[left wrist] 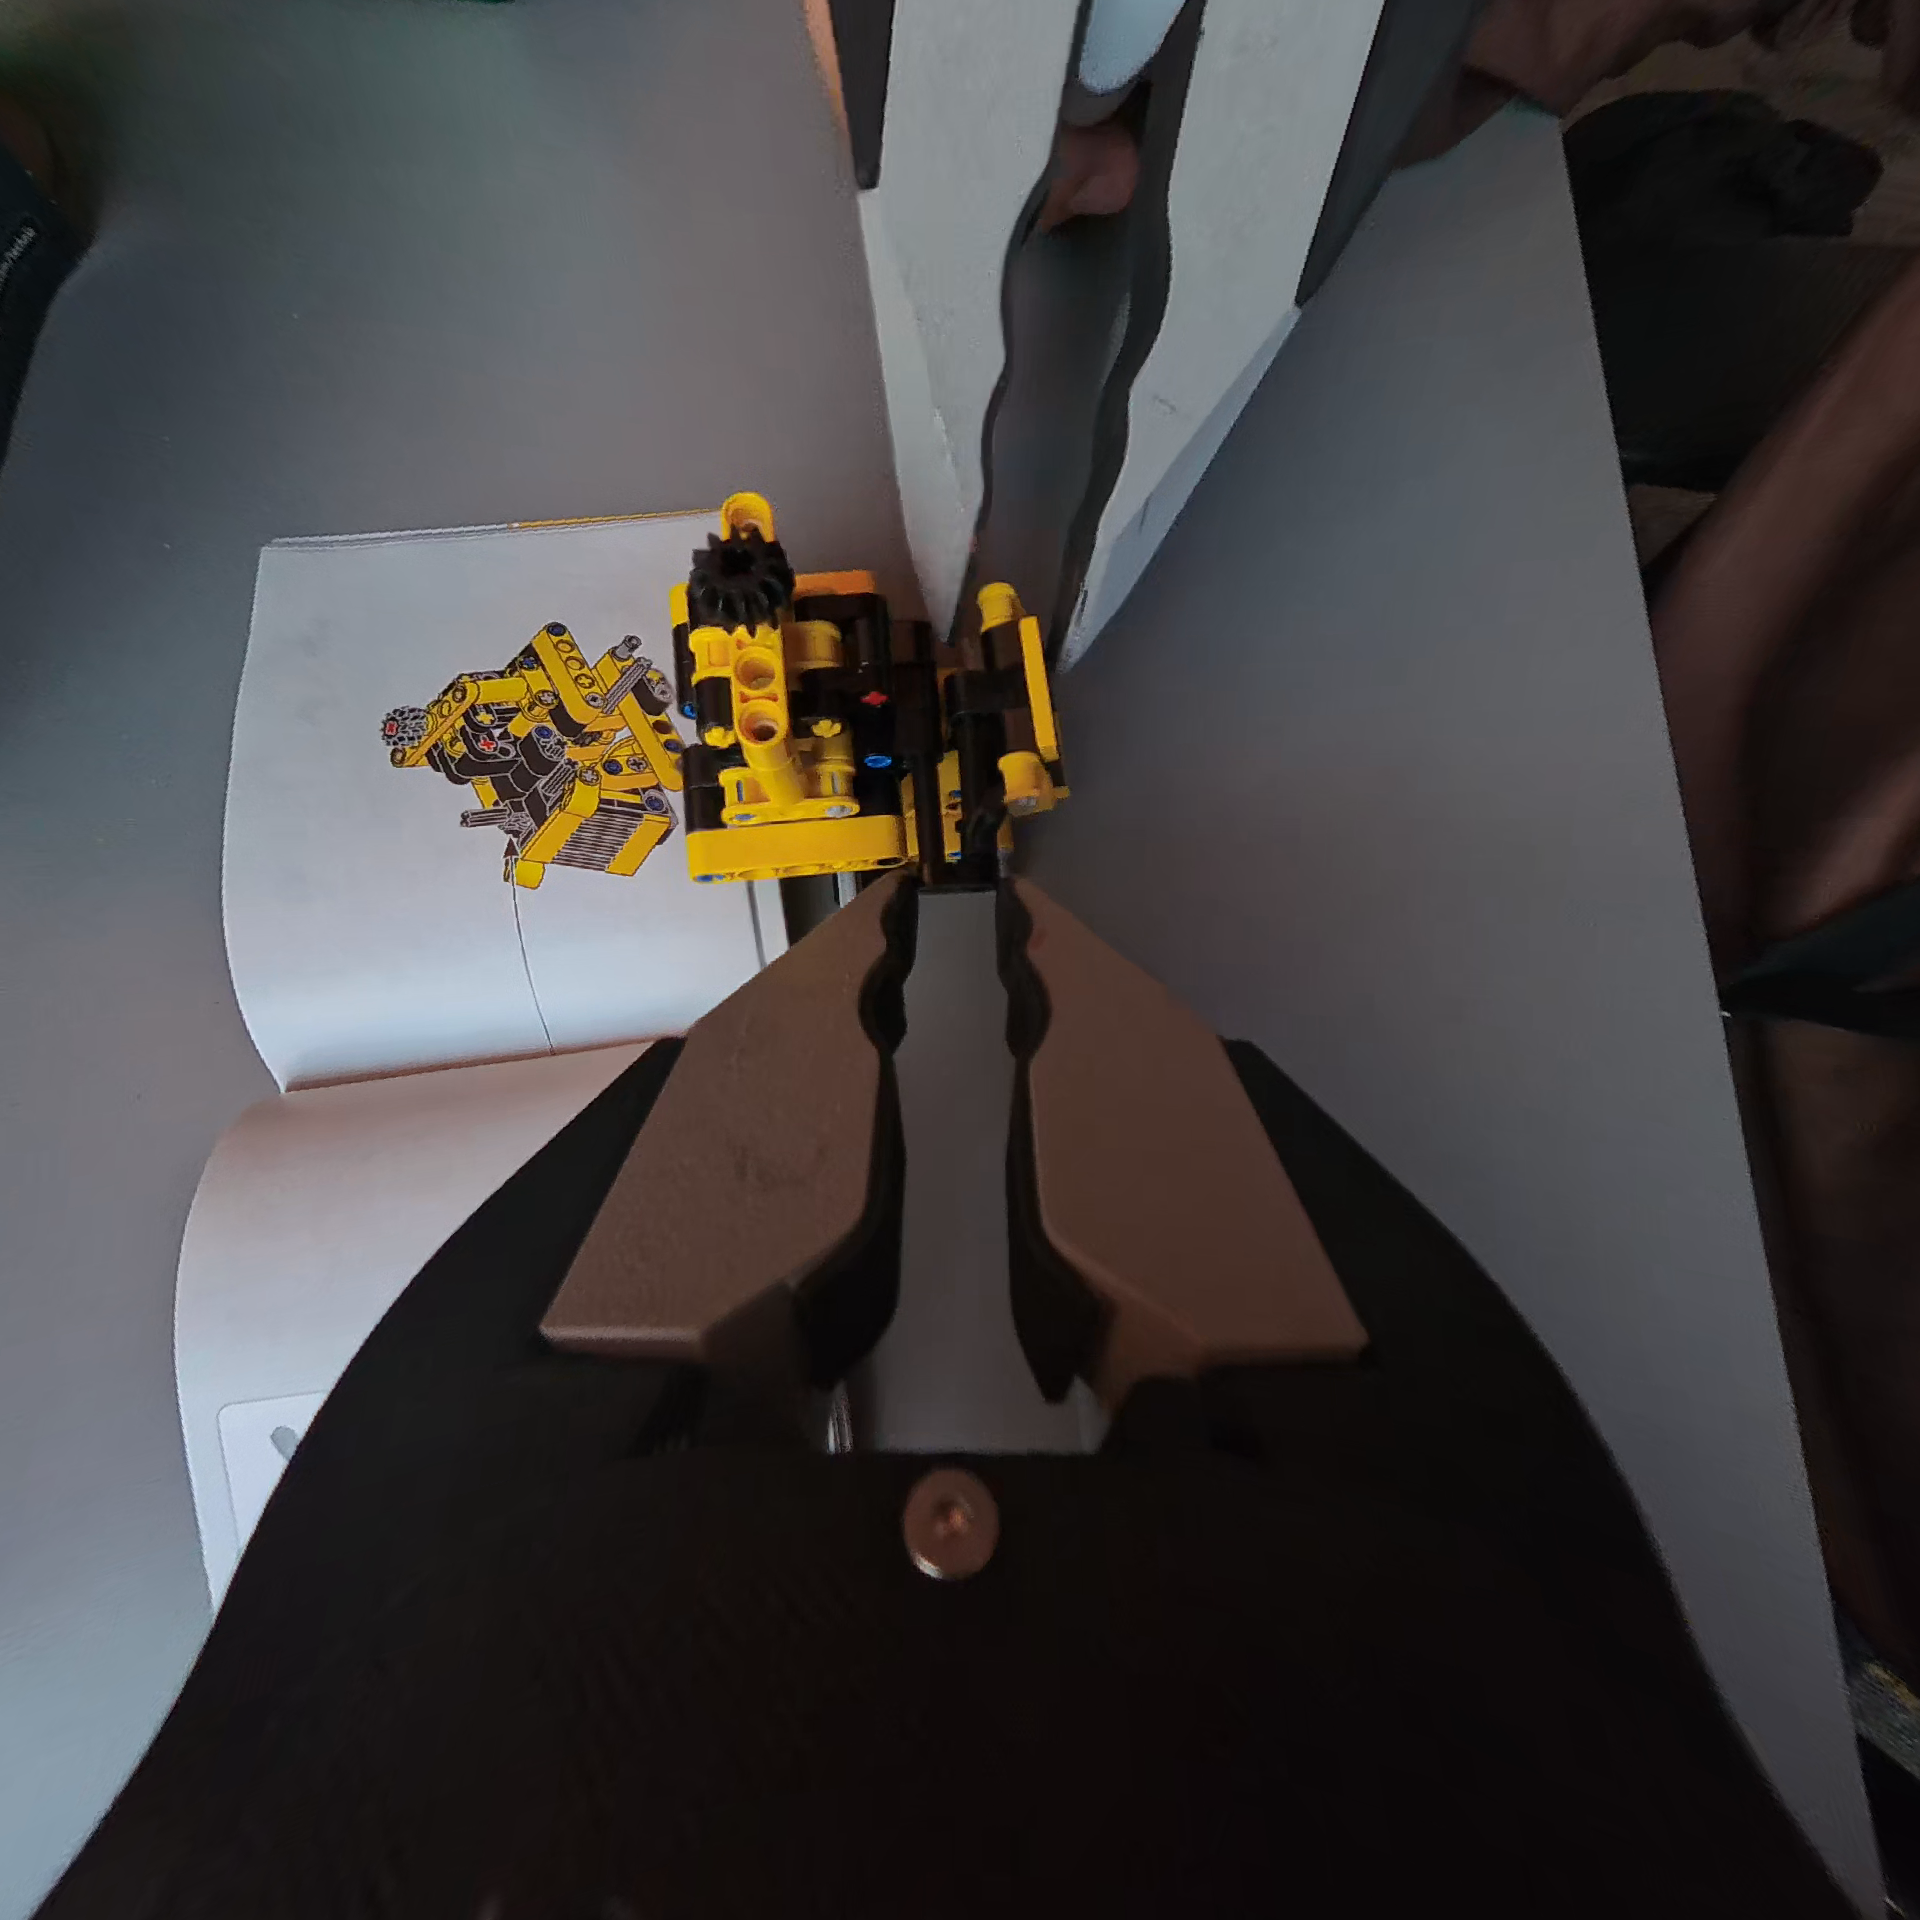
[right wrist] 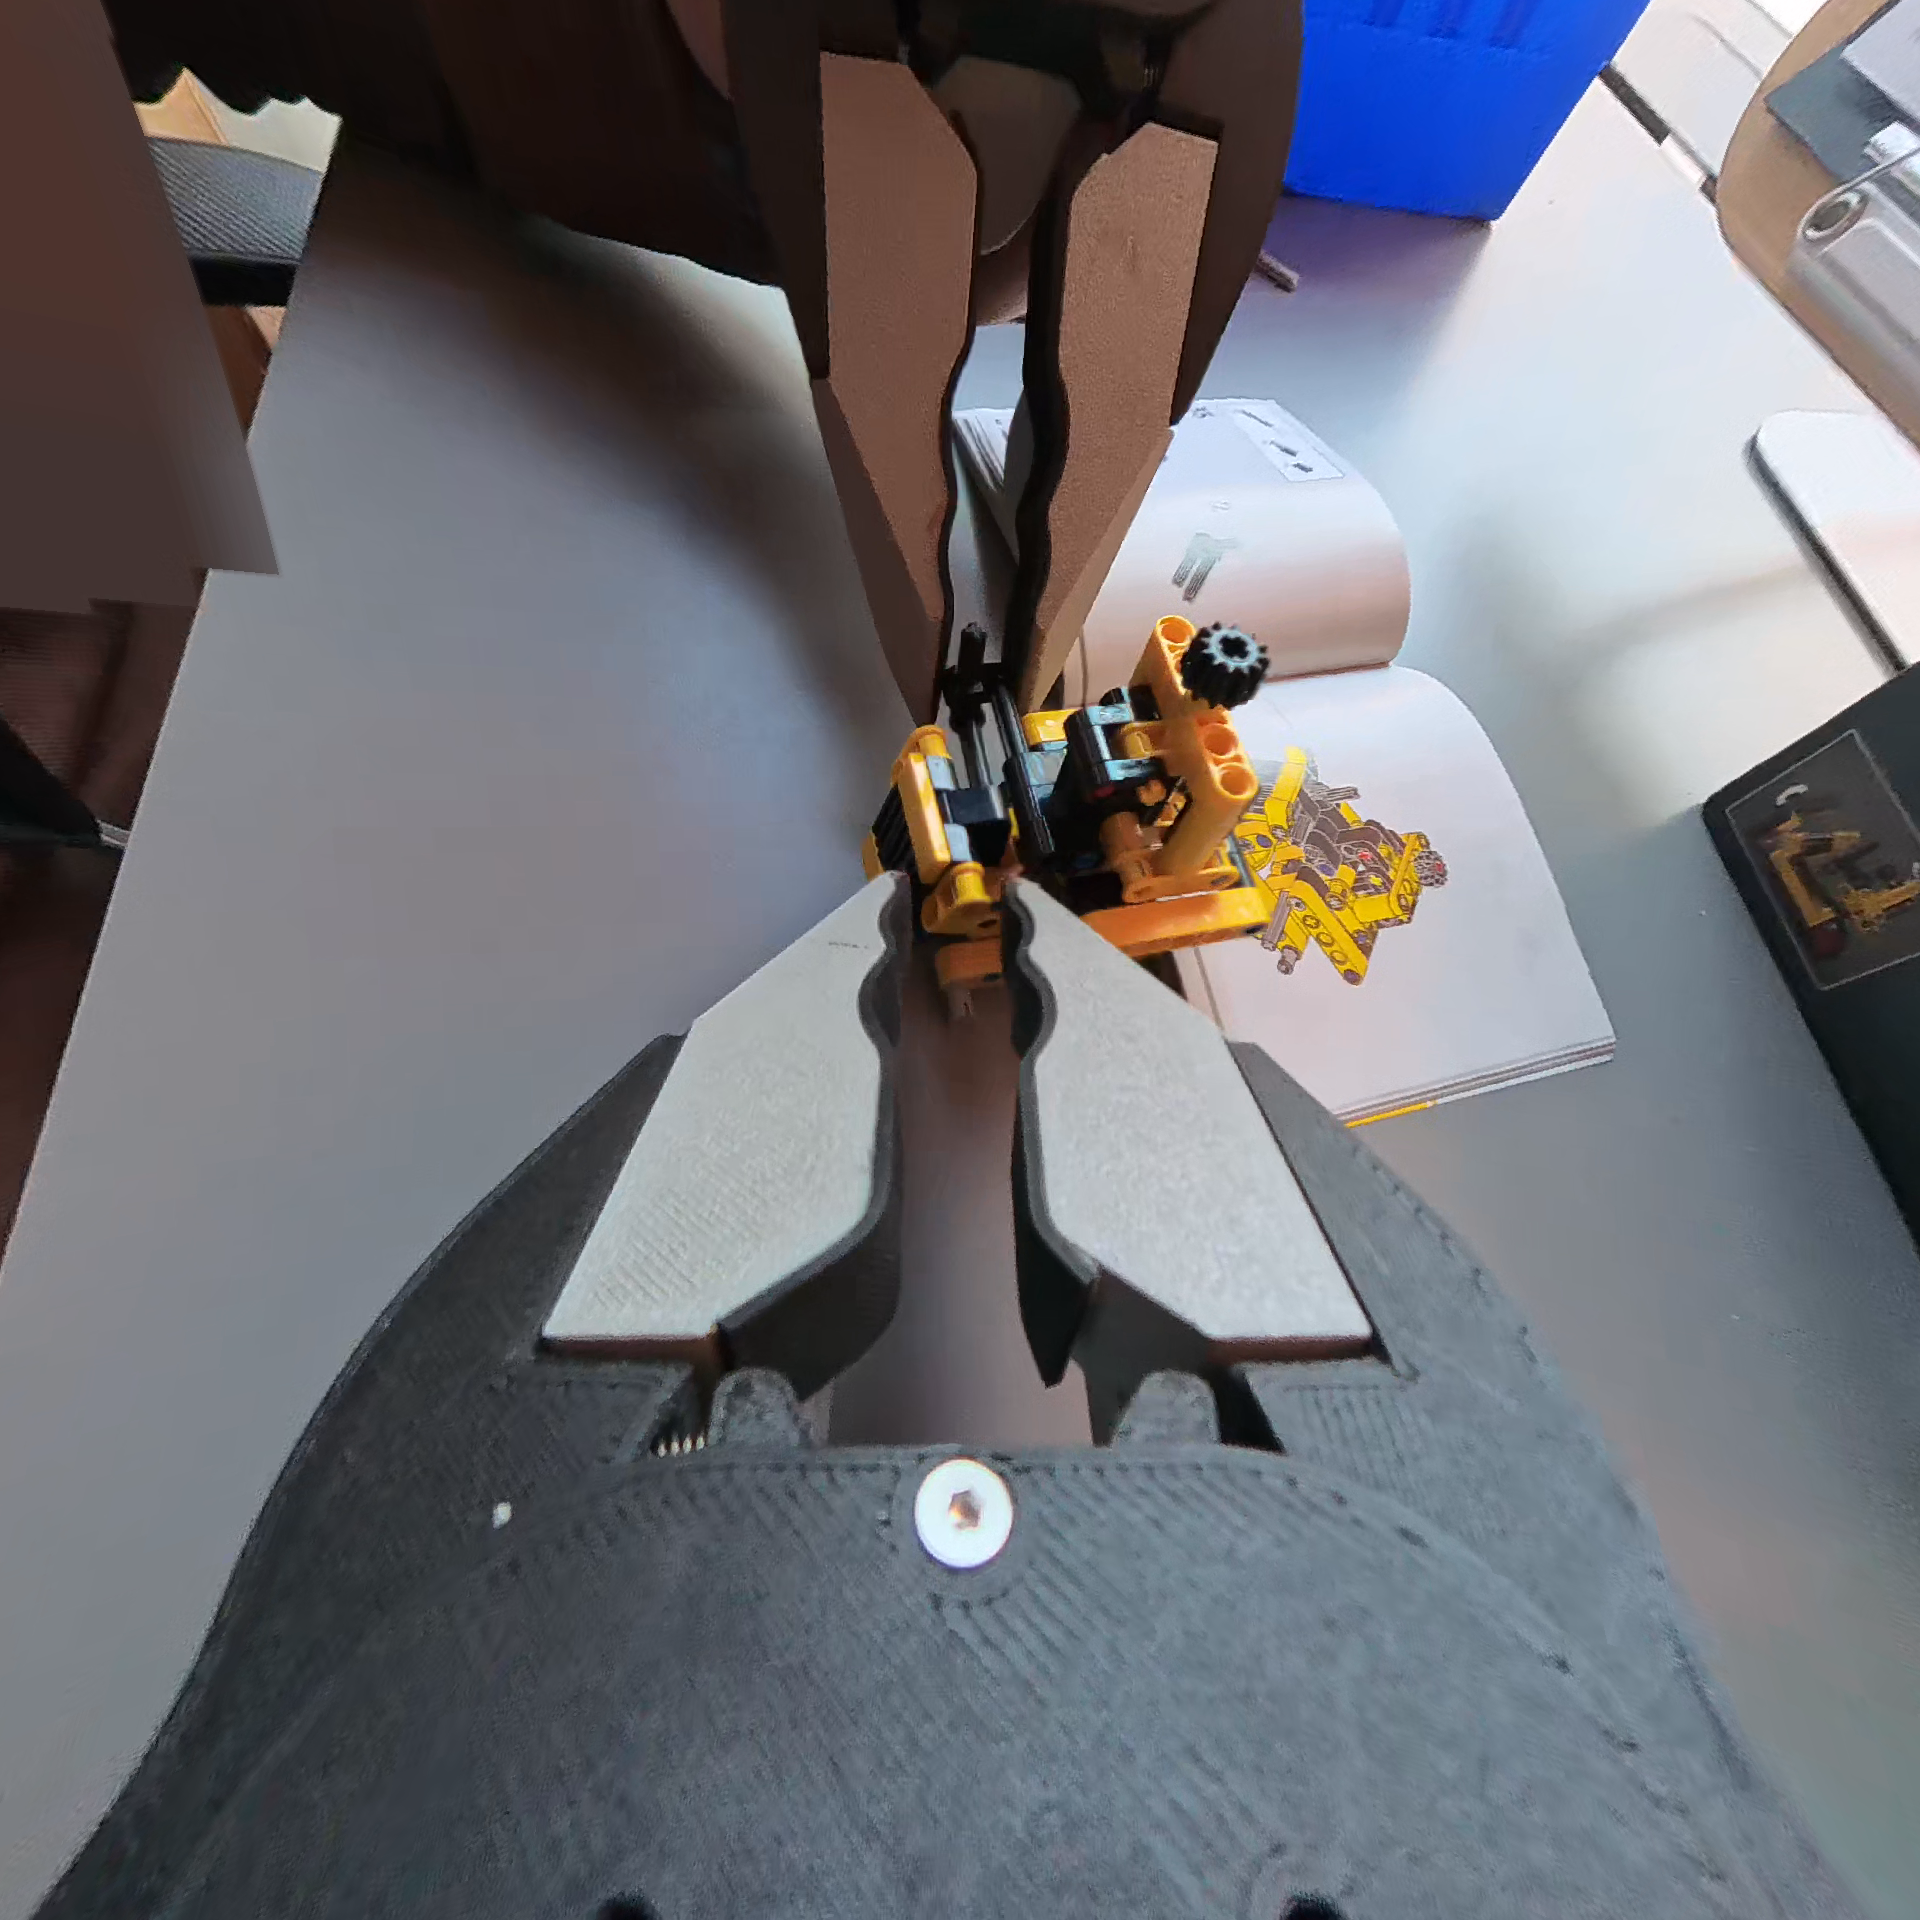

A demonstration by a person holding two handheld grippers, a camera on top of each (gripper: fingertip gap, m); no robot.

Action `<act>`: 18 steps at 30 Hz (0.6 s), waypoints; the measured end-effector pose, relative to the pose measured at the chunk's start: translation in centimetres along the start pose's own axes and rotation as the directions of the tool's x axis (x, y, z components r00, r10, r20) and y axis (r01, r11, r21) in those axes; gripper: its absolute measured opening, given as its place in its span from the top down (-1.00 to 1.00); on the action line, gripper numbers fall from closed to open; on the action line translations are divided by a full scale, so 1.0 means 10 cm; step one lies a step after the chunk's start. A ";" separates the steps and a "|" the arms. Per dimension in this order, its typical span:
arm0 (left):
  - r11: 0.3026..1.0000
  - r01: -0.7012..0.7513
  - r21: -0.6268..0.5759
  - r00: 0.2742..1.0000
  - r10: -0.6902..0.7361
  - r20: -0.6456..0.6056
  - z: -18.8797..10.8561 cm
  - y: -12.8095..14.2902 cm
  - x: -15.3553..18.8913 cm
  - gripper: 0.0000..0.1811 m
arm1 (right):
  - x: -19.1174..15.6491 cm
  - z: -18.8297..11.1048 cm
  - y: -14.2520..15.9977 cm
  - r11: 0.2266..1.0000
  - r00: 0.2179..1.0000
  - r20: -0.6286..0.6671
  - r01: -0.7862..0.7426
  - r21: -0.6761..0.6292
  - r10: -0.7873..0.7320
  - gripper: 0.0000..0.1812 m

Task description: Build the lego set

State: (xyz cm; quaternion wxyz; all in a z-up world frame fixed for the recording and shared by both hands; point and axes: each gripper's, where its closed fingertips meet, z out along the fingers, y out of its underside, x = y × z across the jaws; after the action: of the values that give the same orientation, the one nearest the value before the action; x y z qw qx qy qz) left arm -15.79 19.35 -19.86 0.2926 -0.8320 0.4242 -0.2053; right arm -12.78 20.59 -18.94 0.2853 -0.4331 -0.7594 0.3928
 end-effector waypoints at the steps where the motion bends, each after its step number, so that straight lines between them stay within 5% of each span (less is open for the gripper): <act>1: 1.000 -0.005 -0.002 1.000 0.005 0.005 0.00 0.01 -0.01 0.86 | 0.00 -0.03 -0.01 1.000 1.000 -0.007 0.012 0.006 -0.012 0.88; 18: 0.999 -0.043 -0.003 0.999 0.043 -0.001 0.00 0.00 0.02 0.86 | -0.07 0.01 0.01 0.999 0.999 0.021 0.029 -0.014 -0.029 0.88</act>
State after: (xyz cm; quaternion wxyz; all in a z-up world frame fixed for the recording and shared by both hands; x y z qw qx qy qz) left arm -15.70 19.19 -19.85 0.2955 -0.8231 0.4425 -0.1984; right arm -12.46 20.01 -19.15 0.2799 -0.4198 -0.7714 0.3879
